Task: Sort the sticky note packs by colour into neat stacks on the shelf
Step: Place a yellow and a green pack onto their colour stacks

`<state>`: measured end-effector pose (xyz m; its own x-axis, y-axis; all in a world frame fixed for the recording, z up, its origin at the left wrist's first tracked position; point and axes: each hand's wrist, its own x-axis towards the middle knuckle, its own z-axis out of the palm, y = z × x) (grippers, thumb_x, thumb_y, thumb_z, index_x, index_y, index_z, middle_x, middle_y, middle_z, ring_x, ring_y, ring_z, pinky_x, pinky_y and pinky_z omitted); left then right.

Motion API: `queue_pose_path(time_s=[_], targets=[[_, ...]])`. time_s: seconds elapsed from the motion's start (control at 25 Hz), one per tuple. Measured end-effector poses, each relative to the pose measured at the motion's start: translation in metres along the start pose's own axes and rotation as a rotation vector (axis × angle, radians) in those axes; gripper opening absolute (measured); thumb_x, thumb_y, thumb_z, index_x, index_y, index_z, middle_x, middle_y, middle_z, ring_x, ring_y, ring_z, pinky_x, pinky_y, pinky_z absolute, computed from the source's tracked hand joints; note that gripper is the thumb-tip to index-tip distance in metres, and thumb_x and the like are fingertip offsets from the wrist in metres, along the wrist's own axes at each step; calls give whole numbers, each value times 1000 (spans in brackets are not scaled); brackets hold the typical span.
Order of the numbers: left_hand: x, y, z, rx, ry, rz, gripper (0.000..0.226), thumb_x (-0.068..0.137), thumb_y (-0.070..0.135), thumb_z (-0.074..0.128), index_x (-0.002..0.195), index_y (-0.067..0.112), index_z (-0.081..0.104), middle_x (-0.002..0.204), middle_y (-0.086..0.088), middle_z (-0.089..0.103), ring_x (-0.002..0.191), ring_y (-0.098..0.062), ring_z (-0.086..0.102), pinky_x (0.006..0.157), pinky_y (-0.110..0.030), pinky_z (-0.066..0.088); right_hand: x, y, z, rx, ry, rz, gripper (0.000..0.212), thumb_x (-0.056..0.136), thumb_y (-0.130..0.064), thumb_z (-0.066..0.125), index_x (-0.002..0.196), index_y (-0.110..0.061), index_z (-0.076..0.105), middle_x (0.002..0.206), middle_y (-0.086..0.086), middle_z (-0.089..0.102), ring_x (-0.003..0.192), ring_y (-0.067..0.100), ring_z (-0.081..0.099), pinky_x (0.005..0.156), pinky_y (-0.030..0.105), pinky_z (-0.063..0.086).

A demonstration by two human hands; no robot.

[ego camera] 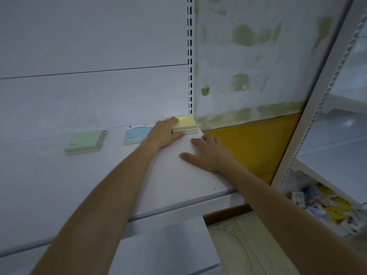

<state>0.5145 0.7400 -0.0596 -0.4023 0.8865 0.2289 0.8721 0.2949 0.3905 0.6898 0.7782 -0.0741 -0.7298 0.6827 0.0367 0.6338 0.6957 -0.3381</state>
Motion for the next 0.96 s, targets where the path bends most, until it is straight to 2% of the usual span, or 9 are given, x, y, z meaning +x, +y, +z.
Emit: queue_pose_path(time_s=[0.16,0.24,0.36,0.48,0.64,0.96], targets=[[-5,-1,3,183,-24,-26,67,86,55,46,141,22,27,142,-13,40,127,-33,38,103,-44,38,0,-1,0,10,6,-4,76,76,-71,40,136,-25,31,147,9,24,136,29,17,105,44,29],[-16,-4,1,310,74,5,69,87,57,40,143,21,23,149,-12,32,132,-31,34,103,-44,35,-1,-2,1,-17,5,-4,76,76,-72,38,135,-24,33,146,9,26,135,30,20,104,45,30],[-37,-18,-23,460,217,106,65,90,53,39,141,14,32,145,-12,40,126,-30,43,100,-41,37,-2,-8,-4,-159,68,-46,74,77,-72,35,132,-24,36,144,9,31,134,31,23,107,45,27],[-66,-43,-61,564,273,140,55,92,46,39,129,7,50,134,-17,53,116,-32,52,94,-42,39,3,-34,-12,-260,173,-199,64,82,-61,41,133,-22,39,141,9,40,131,28,32,106,42,30],[-117,-93,-111,632,270,1,47,95,40,35,125,9,51,131,-13,54,117,-28,50,91,-40,38,9,-115,-6,-232,264,-403,42,90,-41,44,123,-17,51,122,10,58,113,29,53,90,37,43],[-275,-234,-220,607,370,-339,40,92,33,43,127,14,50,123,-11,59,110,-30,56,81,-38,47,-16,-364,65,-95,276,-771,32,92,-33,40,113,-16,58,110,7,64,103,27,59,79,33,44]])
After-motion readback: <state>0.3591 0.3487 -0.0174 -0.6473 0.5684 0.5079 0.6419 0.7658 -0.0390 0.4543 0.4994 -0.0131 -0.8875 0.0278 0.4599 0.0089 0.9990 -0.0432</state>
